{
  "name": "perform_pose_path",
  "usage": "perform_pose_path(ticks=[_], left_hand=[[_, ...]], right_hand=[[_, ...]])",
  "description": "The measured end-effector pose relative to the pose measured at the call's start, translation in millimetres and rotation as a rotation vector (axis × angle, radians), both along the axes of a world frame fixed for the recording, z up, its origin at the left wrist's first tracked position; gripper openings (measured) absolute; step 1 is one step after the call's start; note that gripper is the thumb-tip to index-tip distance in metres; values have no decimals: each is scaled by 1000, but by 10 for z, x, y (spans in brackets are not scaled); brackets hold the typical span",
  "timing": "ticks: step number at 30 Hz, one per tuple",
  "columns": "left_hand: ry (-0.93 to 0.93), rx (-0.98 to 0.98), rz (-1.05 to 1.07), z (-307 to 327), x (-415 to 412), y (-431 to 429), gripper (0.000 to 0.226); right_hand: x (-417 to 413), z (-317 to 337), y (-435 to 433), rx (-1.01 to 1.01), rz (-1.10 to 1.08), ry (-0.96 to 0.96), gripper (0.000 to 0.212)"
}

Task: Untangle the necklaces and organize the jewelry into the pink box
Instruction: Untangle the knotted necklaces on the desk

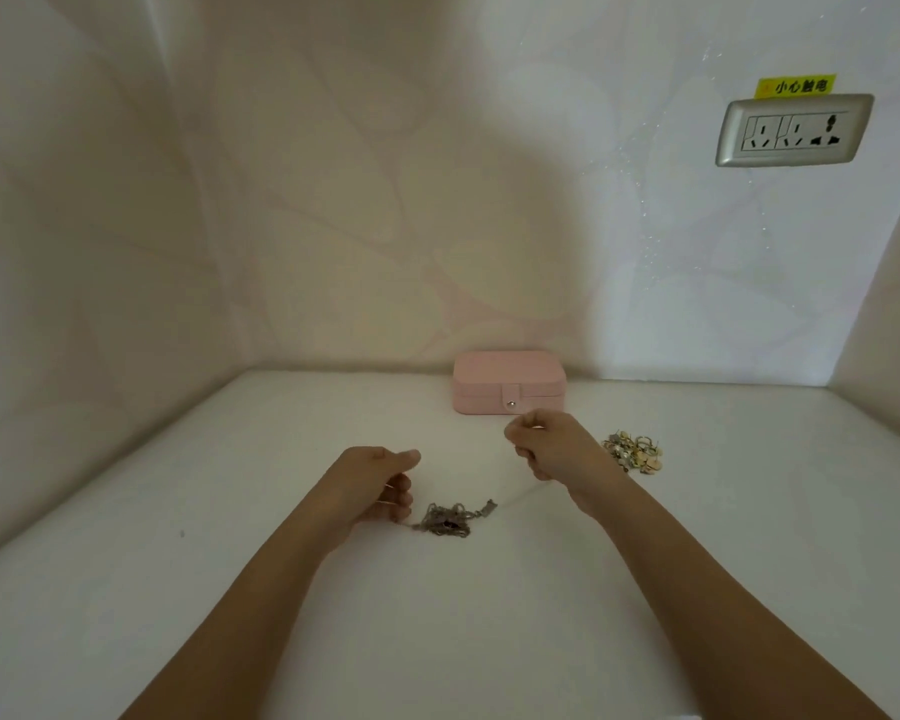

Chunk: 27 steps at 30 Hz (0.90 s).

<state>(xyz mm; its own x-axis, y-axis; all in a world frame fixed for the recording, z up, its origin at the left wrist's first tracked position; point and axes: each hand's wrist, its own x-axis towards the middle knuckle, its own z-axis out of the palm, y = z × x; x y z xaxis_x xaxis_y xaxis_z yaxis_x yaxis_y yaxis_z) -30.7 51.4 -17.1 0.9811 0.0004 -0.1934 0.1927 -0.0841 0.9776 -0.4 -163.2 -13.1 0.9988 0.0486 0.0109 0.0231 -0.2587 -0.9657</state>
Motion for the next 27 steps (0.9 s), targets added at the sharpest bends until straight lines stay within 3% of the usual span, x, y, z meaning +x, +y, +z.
perform_pose_path(ticks=[2,4,6,11,17,21,27], left_hand=[[-26,96,31,-67,15,1,22],[-111,217,63,-105,52,19,16],[-213,314,72,-108,66,38,3],[-310,478,115,-133,64,73,9],[-220,547,-193,-103,-2,-6,17],[-278,476,-275,-140,-27,-110,12],[-312,267,-261,-100,-52,-202,14]], right_hand=[[36,-61,-14,-346,-13,-74,8],[23,-87,-14,-514,24,-138,8],[-22,-97,9,-532,129,-197,9],[-190,-157,225,-515,438,-214,17],[-150,-196,274,-516,383,-263,5],[-146,-140,274,-294,315,-136,6],[-142,-28,163,426,480,205,13]])
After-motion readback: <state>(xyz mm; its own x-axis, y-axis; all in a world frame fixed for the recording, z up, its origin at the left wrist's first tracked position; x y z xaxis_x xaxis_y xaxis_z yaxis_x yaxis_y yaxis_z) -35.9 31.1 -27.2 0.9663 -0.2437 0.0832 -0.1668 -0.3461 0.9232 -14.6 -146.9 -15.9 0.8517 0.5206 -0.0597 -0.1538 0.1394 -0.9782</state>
